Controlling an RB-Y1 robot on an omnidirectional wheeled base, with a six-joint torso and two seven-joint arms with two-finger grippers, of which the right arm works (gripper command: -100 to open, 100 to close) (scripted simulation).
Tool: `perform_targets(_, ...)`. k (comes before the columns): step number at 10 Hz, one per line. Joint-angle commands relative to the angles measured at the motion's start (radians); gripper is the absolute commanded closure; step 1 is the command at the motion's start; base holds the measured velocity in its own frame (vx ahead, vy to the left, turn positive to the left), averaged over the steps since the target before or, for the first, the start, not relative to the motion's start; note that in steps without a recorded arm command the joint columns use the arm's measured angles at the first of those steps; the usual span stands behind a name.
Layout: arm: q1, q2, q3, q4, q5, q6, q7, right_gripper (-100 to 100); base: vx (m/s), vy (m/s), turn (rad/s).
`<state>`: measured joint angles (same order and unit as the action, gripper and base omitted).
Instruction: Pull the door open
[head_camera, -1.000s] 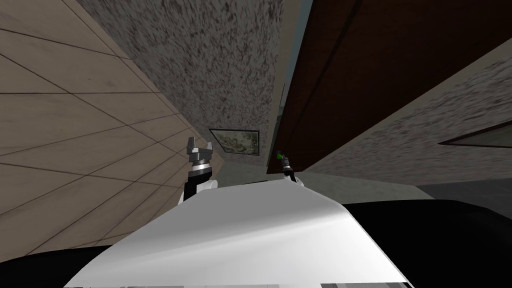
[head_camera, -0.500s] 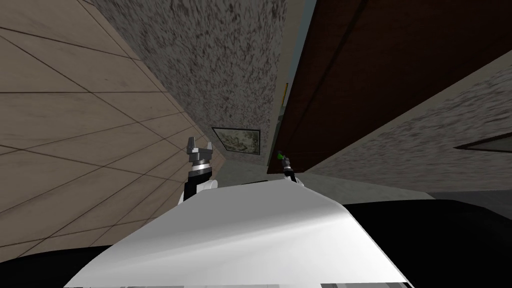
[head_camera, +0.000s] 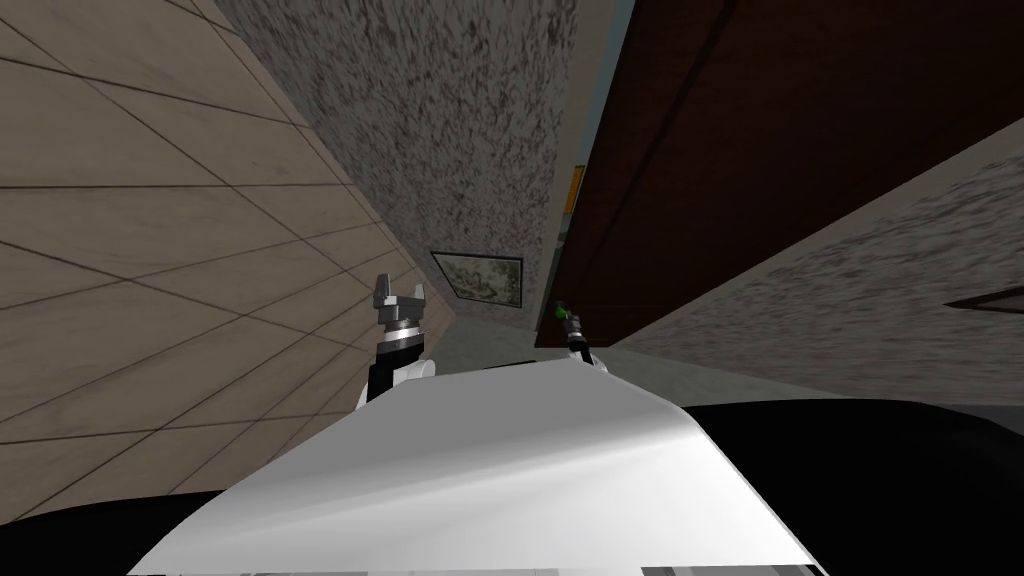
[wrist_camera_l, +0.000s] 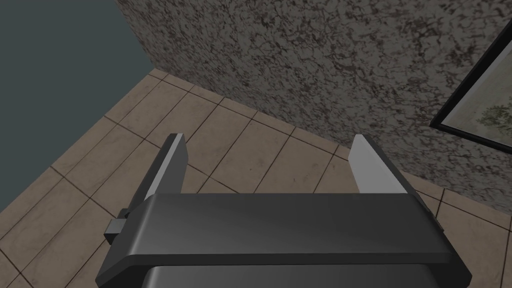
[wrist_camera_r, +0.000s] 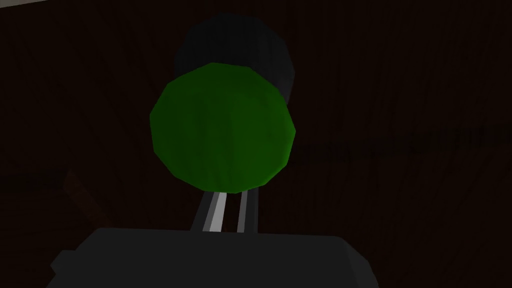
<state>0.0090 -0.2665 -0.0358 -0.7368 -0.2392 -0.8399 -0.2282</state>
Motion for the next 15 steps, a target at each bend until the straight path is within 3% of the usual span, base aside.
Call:
perform_targets(1, 0.010, 0.023, 0.021, -0.044, 0.007, 0.003, -0.007, 100, -0.011, -0.011, 0.038)
perform_targets(3, 0.008, 0.020, 0.025, -0.037, -0.026, 0.003, -0.074, 100, -0.067, -0.033, 0.139)
perform_targets(6, 0.006, 0.018, 0.027, -0.034, -0.042, 0.003, -0.131, 100, -0.063, -0.026, 0.075)
perform_targets(7, 0.013, 0.002, 0.016, -0.018, -0.066, 0.016, -0.160, -100, -0.043, -0.038, 0.038)
perform_targets(15, 0.024, 0.012, 0.052, -0.045, -0.148, 0.018, -0.353, -100, -0.054, -0.012, 0.031)
